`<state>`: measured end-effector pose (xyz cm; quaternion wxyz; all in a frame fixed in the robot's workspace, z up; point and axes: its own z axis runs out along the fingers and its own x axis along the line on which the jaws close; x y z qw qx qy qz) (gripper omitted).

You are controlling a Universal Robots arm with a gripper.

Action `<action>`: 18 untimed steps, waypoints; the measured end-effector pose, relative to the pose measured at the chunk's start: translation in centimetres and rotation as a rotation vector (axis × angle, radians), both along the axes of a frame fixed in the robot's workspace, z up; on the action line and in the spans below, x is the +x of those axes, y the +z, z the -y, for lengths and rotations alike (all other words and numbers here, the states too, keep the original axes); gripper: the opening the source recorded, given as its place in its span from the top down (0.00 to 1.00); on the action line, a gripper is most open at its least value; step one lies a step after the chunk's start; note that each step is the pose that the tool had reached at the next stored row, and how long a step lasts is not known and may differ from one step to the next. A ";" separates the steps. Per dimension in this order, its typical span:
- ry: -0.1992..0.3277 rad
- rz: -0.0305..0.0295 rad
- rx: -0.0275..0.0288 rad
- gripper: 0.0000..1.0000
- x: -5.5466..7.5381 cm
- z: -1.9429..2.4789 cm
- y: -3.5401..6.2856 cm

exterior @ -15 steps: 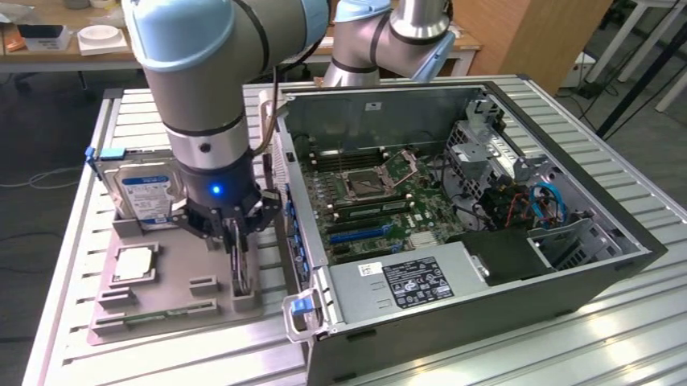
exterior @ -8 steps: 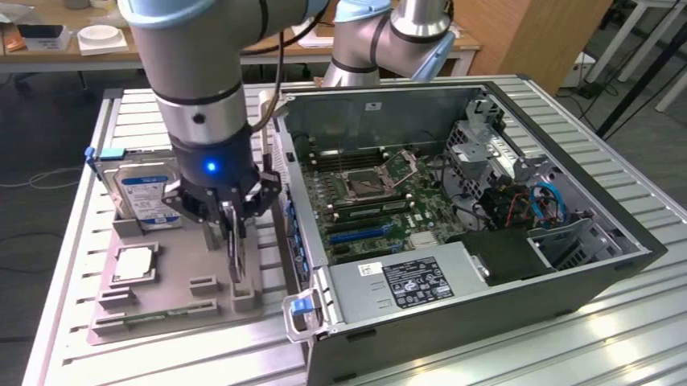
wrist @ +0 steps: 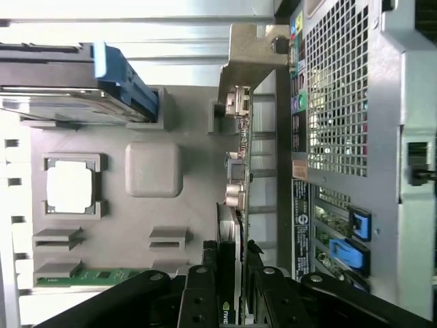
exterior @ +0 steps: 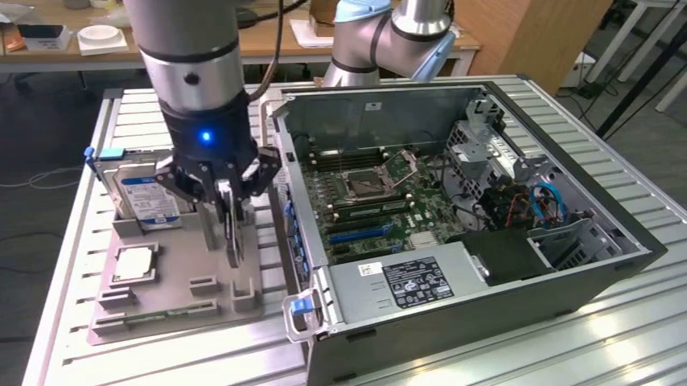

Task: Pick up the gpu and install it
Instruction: 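Pick up the gpu and move the gpu toward the slot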

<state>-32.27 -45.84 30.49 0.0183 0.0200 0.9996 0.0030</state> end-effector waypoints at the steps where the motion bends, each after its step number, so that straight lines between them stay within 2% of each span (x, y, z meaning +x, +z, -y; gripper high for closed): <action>1: 0.011 -0.0001 0.0003 0.74 0.0 0.00 0.45; 4: 0.029 -0.0001 0.0005 0.74 0.0 0.00 1.83; 18: 0.030 -0.0002 0.0005 0.74 0.2 0.01 8.17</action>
